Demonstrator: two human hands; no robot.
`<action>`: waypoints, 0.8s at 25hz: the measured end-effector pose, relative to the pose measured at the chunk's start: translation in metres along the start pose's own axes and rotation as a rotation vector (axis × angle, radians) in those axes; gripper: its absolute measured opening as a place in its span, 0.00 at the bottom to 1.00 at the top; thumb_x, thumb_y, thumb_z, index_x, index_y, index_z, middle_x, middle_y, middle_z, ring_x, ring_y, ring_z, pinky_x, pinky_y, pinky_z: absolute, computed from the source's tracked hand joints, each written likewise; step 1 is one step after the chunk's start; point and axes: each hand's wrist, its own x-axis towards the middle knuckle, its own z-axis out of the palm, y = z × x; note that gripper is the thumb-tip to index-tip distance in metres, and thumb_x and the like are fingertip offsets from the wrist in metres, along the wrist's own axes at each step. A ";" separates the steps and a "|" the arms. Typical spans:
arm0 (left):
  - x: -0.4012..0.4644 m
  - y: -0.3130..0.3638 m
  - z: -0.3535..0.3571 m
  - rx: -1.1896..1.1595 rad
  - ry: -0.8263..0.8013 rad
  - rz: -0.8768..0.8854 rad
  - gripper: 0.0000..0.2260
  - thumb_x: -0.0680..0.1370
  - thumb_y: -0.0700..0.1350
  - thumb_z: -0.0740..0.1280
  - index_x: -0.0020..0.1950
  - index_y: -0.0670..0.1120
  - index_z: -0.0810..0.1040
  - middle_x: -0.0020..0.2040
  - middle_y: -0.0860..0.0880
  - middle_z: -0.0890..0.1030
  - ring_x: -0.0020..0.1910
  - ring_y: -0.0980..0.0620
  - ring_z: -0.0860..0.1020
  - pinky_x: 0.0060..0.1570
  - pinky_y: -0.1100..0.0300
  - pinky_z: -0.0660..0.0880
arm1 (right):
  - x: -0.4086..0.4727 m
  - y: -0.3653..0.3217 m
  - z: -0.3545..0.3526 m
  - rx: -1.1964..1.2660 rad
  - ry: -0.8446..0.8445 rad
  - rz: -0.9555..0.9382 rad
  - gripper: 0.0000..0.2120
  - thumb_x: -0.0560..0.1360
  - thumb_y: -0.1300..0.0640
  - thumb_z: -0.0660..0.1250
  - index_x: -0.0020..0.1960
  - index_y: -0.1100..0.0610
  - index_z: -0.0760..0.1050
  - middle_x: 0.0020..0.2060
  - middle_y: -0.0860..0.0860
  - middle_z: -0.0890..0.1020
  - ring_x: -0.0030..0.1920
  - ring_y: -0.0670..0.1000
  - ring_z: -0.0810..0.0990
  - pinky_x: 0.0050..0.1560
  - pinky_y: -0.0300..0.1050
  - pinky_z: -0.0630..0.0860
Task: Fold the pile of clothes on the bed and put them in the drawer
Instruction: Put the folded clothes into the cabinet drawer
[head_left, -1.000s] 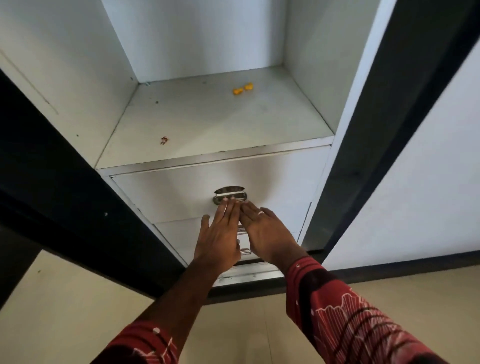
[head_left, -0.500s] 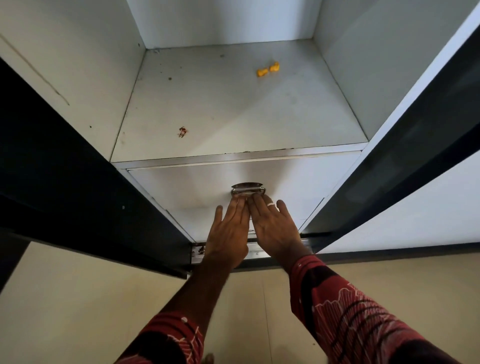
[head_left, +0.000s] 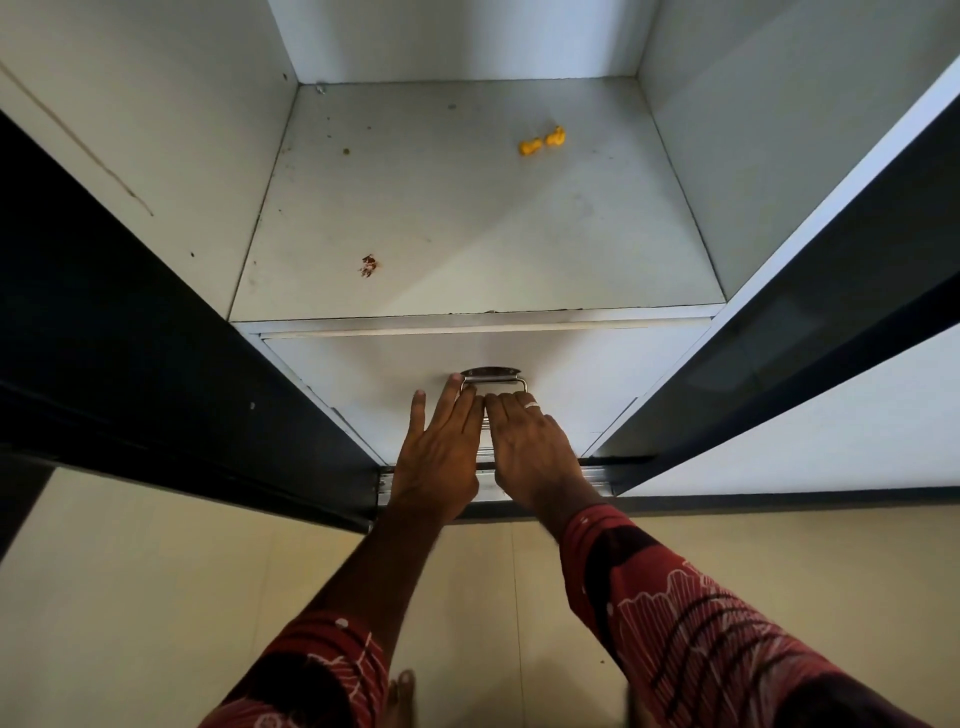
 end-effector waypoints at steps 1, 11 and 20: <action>0.000 0.000 -0.004 0.027 0.005 0.000 0.39 0.80 0.53 0.66 0.84 0.45 0.49 0.84 0.45 0.48 0.81 0.44 0.35 0.71 0.39 0.25 | 0.000 -0.003 -0.002 0.017 -0.006 0.014 0.22 0.70 0.64 0.68 0.65 0.62 0.74 0.55 0.58 0.80 0.55 0.59 0.79 0.48 0.52 0.80; -0.061 0.045 0.010 -0.072 -0.013 -0.108 0.42 0.80 0.70 0.55 0.84 0.47 0.43 0.84 0.43 0.42 0.80 0.43 0.32 0.67 0.35 0.21 | -0.052 -0.026 0.002 -0.086 -0.082 0.041 0.22 0.81 0.52 0.61 0.73 0.57 0.66 0.67 0.56 0.75 0.73 0.58 0.70 0.79 0.67 0.46; -0.180 0.074 0.041 -0.241 0.140 -0.040 0.38 0.76 0.58 0.68 0.80 0.39 0.63 0.79 0.38 0.65 0.81 0.40 0.57 0.80 0.41 0.47 | -0.162 -0.060 0.021 -0.010 -0.178 0.045 0.31 0.80 0.53 0.60 0.81 0.59 0.58 0.77 0.56 0.67 0.80 0.58 0.60 0.81 0.61 0.50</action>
